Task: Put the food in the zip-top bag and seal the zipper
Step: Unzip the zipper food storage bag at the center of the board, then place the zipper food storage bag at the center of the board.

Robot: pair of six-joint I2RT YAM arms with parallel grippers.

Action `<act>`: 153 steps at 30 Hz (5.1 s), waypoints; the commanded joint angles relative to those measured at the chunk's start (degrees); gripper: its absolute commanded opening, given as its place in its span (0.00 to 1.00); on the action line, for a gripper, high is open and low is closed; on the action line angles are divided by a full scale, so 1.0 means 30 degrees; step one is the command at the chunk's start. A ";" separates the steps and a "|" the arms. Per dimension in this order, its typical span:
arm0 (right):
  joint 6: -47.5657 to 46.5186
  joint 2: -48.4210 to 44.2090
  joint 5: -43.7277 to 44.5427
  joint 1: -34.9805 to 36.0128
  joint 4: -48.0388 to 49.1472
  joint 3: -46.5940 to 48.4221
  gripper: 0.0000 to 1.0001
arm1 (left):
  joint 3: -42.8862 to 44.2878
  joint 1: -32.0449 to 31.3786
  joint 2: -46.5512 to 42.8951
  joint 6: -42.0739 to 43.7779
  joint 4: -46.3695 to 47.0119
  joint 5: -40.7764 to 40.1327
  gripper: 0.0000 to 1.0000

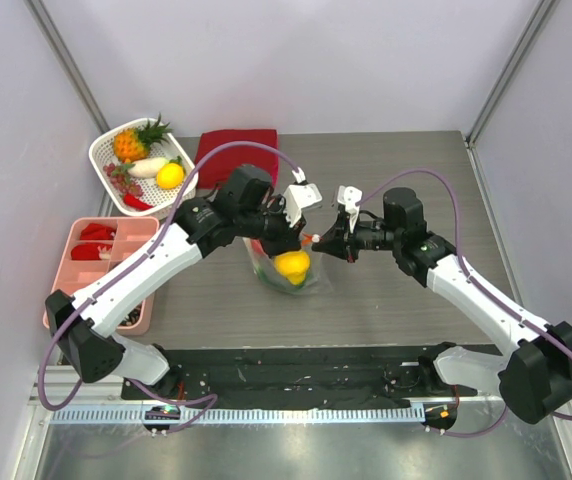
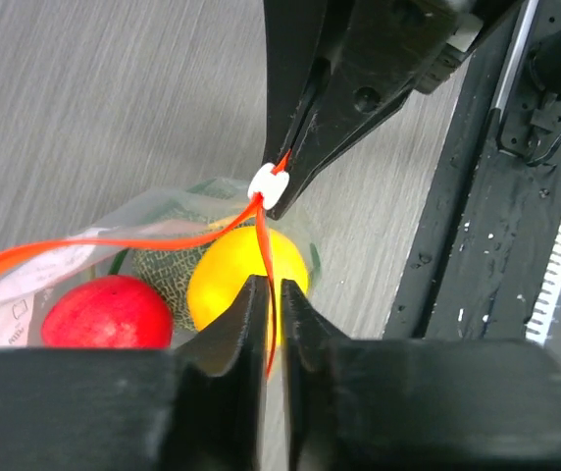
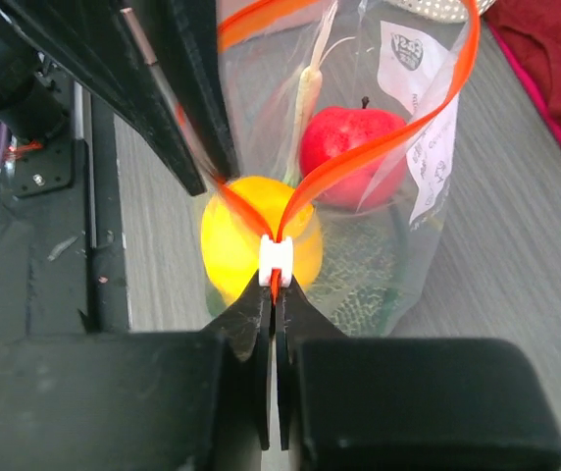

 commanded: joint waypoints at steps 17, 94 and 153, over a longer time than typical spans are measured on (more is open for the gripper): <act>-0.5572 -0.1021 -0.0799 0.0234 -0.1100 0.0580 0.01 | 0.0449 0.0459 -0.0046 0.8502 0.1534 0.5864 0.52; -0.5397 -0.3865 0.1722 -0.2461 -0.3239 -0.0504 0.01 | -0.0226 1.0420 -0.1156 1.5216 -0.6084 0.3988 0.19; 0.9222 -0.4245 0.7579 -0.6357 -0.3238 0.1137 1.00 | -0.0308 -0.0535 0.6052 0.6312 0.2852 -0.0755 0.00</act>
